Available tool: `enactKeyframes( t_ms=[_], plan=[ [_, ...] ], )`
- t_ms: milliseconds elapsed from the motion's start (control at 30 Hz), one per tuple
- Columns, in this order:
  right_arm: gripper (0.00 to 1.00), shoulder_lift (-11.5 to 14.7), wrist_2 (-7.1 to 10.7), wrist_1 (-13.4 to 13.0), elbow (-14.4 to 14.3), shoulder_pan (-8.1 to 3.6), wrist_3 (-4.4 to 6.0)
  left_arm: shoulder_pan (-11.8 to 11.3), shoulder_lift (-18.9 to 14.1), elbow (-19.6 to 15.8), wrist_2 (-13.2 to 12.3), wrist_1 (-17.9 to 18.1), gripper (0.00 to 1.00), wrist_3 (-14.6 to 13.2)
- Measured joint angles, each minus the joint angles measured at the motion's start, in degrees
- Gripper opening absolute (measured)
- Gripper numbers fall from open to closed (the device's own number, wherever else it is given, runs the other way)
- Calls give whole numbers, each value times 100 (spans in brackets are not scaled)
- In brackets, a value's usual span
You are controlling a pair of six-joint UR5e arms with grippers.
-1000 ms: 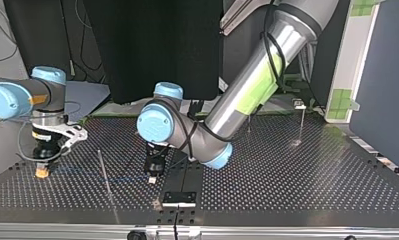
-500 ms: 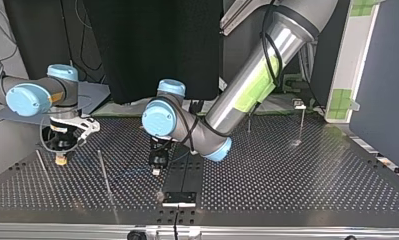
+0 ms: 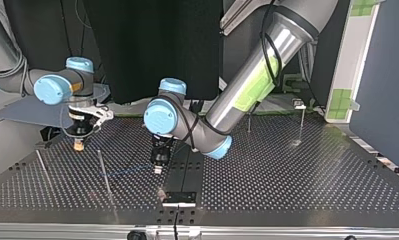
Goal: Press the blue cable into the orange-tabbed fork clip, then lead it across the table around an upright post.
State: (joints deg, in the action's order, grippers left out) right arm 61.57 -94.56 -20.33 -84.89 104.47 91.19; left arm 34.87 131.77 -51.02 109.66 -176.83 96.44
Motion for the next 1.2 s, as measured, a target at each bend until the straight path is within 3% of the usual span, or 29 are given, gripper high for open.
enactKeyframes(
  t_ms=[167,233,267,333,367,400,433,733,1200],
  plan=[
    [0,-147,-29,-181,-181,50,11,-2,-1,-2,-79,-28,55,14],
    [0,-192,-33,-273,-255,63,19,-3,0,-2,-96,-39,68,14],
    [0,-219,-34,-334,-306,70,26,-4,0,-2,-102,-45,68,15],
    [0,-254,-36,-433,-376,78,41,-3,0,-2,-110,-50,85,15],
    [0,-281,-36,-495,-411,82,46,-1,0,-2,-113,-52,85,15],
    [0,-304,-36,-541,-432,85,48,1,0,-2,-116,-52,98,14],
    [0,-328,-37,-585,-449,88,47,3,0,-2,-118,-53,100,14],
    [0,-701,-135,-740,-532,119,13,13,0,-2,-33,-80,100,50],
    [0,-1440,-203,-1294,-639,68,-15,14,-1,-2,7,-90,100,85]
  ],
)
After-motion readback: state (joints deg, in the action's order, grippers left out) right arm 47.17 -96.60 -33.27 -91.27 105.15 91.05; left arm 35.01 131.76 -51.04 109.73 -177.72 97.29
